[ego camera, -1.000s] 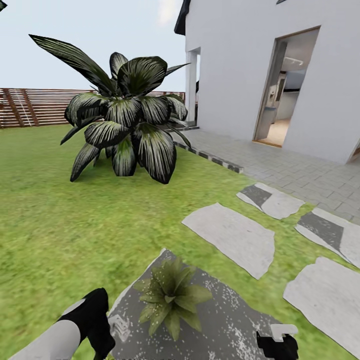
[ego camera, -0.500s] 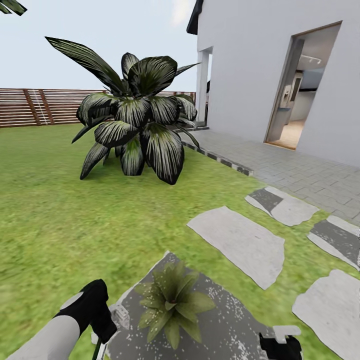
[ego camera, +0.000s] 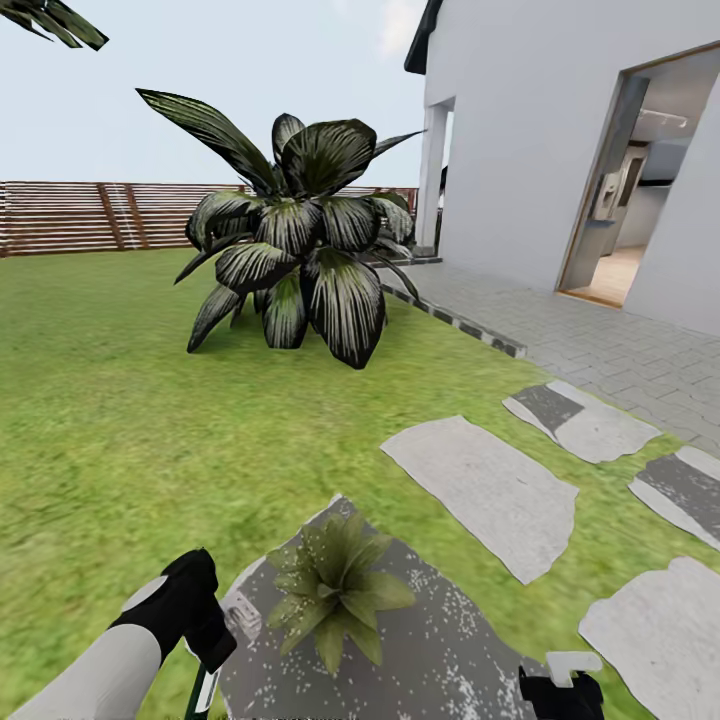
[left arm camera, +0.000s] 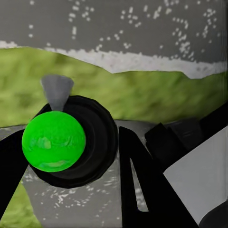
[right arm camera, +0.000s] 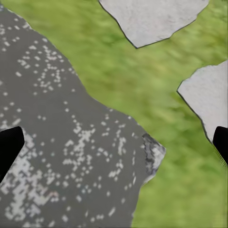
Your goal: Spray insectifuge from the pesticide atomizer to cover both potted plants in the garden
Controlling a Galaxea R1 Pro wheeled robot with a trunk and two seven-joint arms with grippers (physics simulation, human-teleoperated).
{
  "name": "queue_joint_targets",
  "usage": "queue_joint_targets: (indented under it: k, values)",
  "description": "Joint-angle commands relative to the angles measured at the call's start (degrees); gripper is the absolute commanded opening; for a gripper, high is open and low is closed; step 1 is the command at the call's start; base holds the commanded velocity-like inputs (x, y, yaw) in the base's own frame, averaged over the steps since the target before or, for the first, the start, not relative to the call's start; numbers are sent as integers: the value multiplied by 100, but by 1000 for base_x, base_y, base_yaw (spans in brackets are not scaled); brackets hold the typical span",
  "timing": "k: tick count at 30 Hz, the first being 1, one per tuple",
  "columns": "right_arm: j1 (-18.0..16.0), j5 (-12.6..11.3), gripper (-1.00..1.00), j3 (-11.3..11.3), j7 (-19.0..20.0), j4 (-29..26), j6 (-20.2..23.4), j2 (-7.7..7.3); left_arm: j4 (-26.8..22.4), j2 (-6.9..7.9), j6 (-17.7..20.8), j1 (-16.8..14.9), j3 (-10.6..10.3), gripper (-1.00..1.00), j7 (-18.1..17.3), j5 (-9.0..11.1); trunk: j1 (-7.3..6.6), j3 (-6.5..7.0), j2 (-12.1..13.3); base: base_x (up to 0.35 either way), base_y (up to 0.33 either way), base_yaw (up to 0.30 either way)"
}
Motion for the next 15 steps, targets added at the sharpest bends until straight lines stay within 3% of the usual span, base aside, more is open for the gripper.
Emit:
queue_joint_targets:
  k: [1, 10, 12, 13, 15]
  values:
    - [-6, 61, 100, -40, -16, 12, -31, 1, -8, -4, 42, -7, 16, -100, -52, -45, -1, -5, -2, -5, -271, 210]
    - [-6, 69, 100, -40, -8, 12, -33, -1, -15, -1, 15, -221, -107, -100, -750, -141, -1, -5, -2, 73, -241, 23]
    - [-6, 69, 100, -40, -7, 12, -38, -2, -10, 28, 0, -227, -264, -100, -788, -138, -1, -5, -2, 26, -45, 0]
    - [-6, 74, 100, -40, -7, 12, -39, -2, -7, 89, -15, -229, -513, -100, -969, -138, -1, -5, -2, 4, -6, 0]
    - [-6, 73, 100, -40, -7, 12, -40, -2, -7, 105, -26, -230, -591, -100, -1150, -141, -1, -5, -2, 2, -3, 0]
